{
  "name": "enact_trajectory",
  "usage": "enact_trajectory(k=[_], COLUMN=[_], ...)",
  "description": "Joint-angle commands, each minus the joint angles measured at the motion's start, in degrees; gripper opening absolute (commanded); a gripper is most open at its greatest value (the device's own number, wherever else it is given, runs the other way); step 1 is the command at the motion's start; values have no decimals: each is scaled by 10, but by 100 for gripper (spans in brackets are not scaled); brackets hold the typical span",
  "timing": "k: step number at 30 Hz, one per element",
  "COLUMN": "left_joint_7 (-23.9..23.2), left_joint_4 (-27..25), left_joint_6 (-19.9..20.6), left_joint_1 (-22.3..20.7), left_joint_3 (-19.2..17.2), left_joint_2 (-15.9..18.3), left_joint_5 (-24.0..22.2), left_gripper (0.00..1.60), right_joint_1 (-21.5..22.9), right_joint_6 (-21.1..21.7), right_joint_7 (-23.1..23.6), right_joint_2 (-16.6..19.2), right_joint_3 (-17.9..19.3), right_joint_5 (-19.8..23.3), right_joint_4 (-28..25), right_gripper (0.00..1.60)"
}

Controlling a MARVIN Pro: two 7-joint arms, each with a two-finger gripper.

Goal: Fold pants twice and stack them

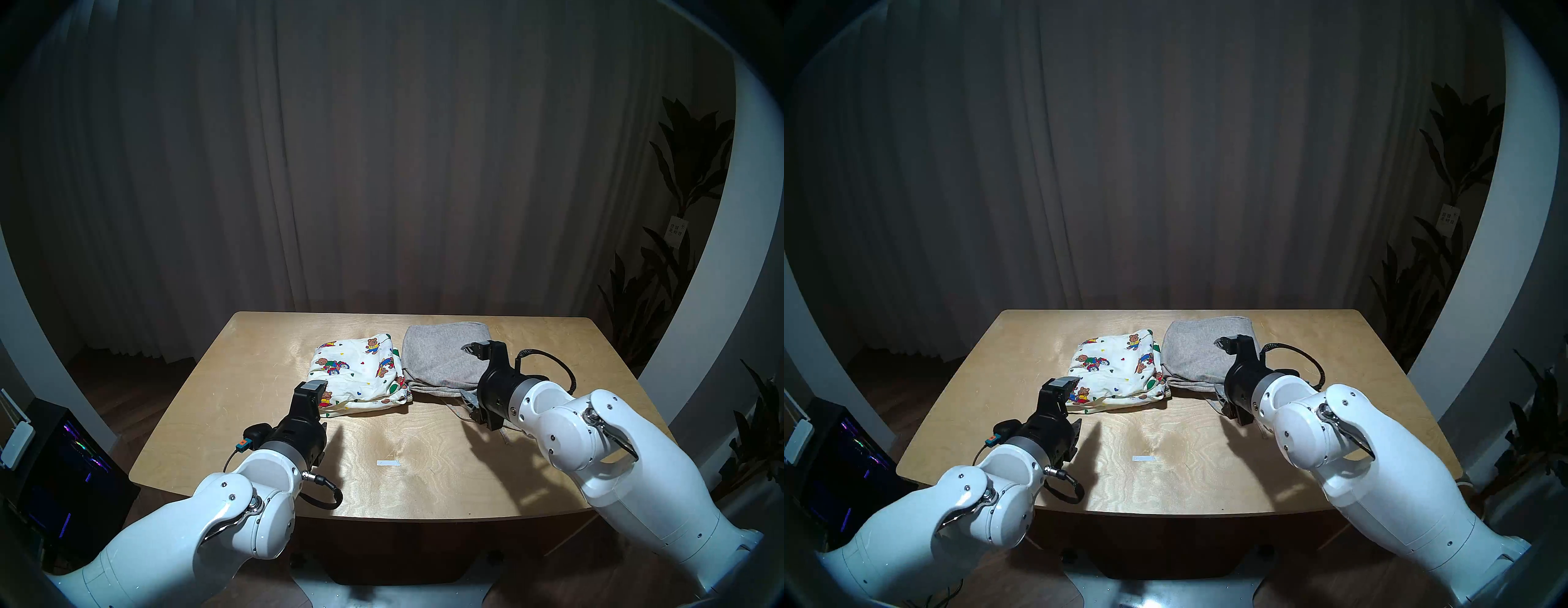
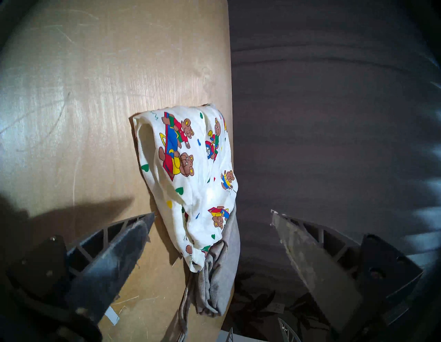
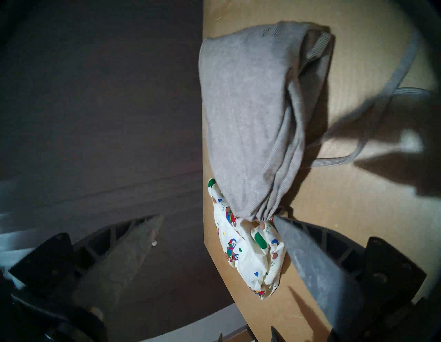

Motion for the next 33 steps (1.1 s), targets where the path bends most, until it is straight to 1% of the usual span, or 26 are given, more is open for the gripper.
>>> enact_trajectory(k=[1, 3, 7, 9, 10, 12, 13, 16, 19, 27, 33], left_joint_7=[34, 43, 52, 56, 58, 60, 64, 75, 78, 87, 86], left_joint_4=[16, 20, 19, 18, 17, 15, 14, 11, 15, 44, 69], left_joint_6=[10, 7, -3, -6, -7, -10, -9, -10, -9, 5, 26], left_joint_1=[-67, -69, -64, -63, -62, -60, -60, -61, -61, -72, -84], left_joint_3=[6, 7, 7, 7, 8, 8, 9, 11, 11, 10, 7], left_joint_2=[-24, -24, -22, -20, -19, -18, -16, -13, -18, -20, -26], left_joint_5=[8, 14, 24, 29, 31, 34, 36, 41, 39, 34, 25], left_gripper=[160, 160, 160, 160, 160, 160, 160, 160, 160, 160, 160], right_joint_1=[-10, 0, 23, 31, 36, 45, 49, 63, 75, 112, 134], right_joint_6=[-68, -74, -78, -74, -76, -76, -79, -82, -81, -72, -69], right_joint_7=[-63, -68, -74, -71, -67, -65, -63, -60, -55, -42, -42], right_joint_2=[-3, -12, -34, -43, -46, -56, -60, -74, -89, -131, -155], right_joint_3=[-8, -32, -75, -91, -103, -116, -124, -140, -154, -205, -221], right_joint_5=[0, -18, -40, -50, -65, -74, -86, -100, -110, -140, -144], right_joint_4=[-58, -59, -44, -32, -26, -13, -6, 18, 39, 89, 132], right_gripper=[160, 160, 160, 160, 160, 160, 160, 160, 160, 160, 160])
